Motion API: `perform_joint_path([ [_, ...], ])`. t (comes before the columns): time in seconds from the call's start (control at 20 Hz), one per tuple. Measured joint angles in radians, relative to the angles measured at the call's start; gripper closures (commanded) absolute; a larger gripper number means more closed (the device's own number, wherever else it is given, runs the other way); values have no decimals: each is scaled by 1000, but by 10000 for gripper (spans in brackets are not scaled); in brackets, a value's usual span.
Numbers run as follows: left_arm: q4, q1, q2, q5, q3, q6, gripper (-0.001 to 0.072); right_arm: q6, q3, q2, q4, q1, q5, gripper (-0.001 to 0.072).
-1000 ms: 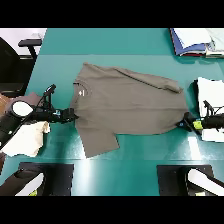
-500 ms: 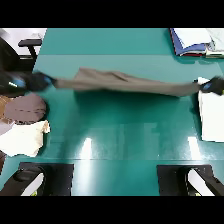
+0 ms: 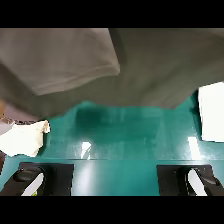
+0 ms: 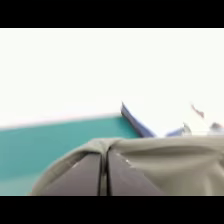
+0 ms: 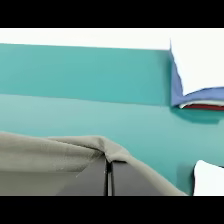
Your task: Fold the shirts.
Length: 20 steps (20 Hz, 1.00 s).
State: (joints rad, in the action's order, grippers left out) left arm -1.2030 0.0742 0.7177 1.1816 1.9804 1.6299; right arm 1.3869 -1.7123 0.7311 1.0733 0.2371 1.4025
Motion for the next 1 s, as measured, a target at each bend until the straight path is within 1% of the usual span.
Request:
perform_joint_path([
  [0.1, -20, 0, 18, 21, 27, 9, 683, 20, -90, 37, 21, -1, 62, 699],
  [0.3, -40, 0, 128, 132, -3, 18, 682, 61, -203, 164, 43, -14, 166, 699],
  [0.45, -48, 0, 256, 192, -76, 6, 682, 90, -180, 289, 61, -69, 206, 699],
  [0.6, -54, 0, 412, 219, -161, -14, 681, 115, -83, 426, 102, -138, 228, 699],
  [0.75, -54, 0, 578, 208, -227, -46, 681, 126, 12, 579, 129, -182, 213, 699],
  [0.85, -54, -1, 687, 149, -251, -66, 682, 128, 47, 687, 130, -200, 172, 699],
  [1.0, -53, -1, 806, 15, -266, -82, 682, 116, 43, 832, 104, -202, 84, 699],
])
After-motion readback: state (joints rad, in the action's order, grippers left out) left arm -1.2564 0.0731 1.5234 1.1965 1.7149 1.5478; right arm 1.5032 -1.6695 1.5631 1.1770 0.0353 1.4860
